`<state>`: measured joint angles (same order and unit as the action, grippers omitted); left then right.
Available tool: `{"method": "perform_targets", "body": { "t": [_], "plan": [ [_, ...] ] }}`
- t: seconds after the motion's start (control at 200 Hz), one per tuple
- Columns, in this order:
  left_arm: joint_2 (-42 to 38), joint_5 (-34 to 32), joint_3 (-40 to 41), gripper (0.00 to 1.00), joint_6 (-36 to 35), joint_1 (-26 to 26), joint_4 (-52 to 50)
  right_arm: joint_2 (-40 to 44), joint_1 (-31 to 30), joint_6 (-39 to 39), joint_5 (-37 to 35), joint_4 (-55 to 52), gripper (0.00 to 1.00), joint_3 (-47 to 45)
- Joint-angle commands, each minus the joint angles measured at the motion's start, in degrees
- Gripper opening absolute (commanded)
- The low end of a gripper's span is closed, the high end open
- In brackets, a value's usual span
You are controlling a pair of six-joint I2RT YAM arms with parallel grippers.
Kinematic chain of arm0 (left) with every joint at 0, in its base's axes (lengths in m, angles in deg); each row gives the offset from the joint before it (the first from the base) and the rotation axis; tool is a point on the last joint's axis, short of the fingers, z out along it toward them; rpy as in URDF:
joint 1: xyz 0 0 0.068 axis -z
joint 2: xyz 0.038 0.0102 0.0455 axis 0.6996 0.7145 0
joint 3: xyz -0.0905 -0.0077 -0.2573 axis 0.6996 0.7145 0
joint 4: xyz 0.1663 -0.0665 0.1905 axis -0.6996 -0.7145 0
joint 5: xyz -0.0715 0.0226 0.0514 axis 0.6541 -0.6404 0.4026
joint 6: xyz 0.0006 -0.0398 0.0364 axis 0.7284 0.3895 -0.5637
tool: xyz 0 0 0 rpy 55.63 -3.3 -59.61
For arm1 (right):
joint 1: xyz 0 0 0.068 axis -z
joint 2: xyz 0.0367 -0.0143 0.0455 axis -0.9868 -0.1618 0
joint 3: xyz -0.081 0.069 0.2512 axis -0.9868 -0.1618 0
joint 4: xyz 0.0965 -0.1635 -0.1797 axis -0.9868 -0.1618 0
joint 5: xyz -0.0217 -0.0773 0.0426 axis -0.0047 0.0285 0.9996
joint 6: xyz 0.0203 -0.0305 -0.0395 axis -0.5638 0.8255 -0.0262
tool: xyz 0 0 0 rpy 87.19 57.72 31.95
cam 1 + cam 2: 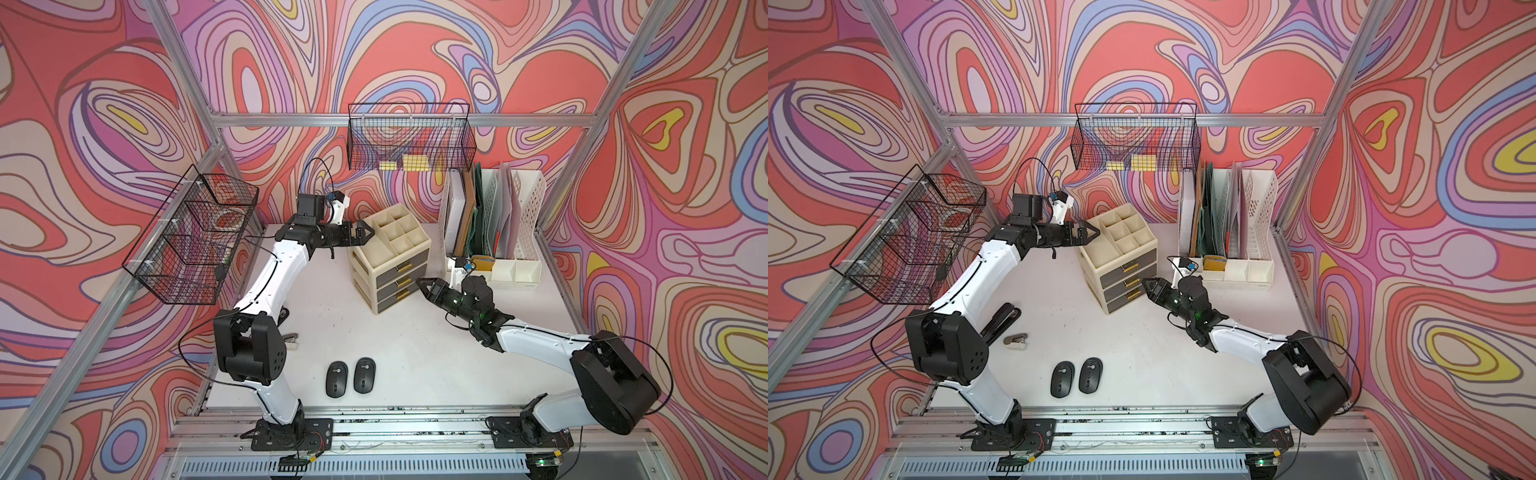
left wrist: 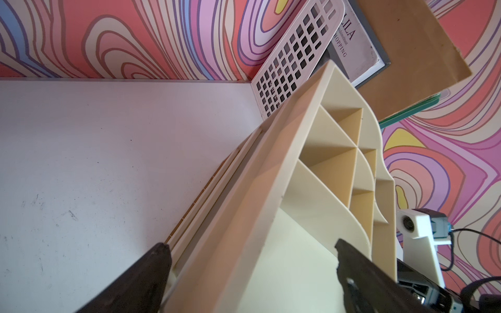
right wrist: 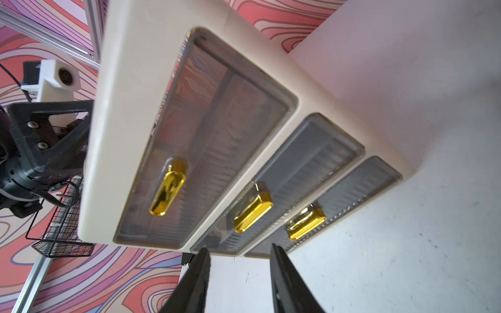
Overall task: Take the mice out of the drawer
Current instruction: Close the drawer in the storage box.
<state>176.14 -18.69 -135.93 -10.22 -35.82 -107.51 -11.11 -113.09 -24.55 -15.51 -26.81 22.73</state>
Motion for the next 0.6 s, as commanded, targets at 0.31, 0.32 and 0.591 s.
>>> {"method": "perform_targets", "body": {
  "t": [0.31,0.32,0.591],
  "plan": [
    [-0.2,1.0,-2.1,0.99,-1.0,-0.3,-1.7,-12.0,-2.1,-13.8,-2.0,22.5,0.44,-2.2],
    [-0.3,1.0,-2.1,0.99,-1.0,-0.2,-1.7,-12.3,-2.2,-13.9,-2.2,22.8,0.44,-2.1],
    [-0.3,1.4,-2.1,0.99,-0.9,-0.3,-1.5,-19.2,-4.1,-15.6,-2.1,27.4,0.44,1.2]
  ]
}}
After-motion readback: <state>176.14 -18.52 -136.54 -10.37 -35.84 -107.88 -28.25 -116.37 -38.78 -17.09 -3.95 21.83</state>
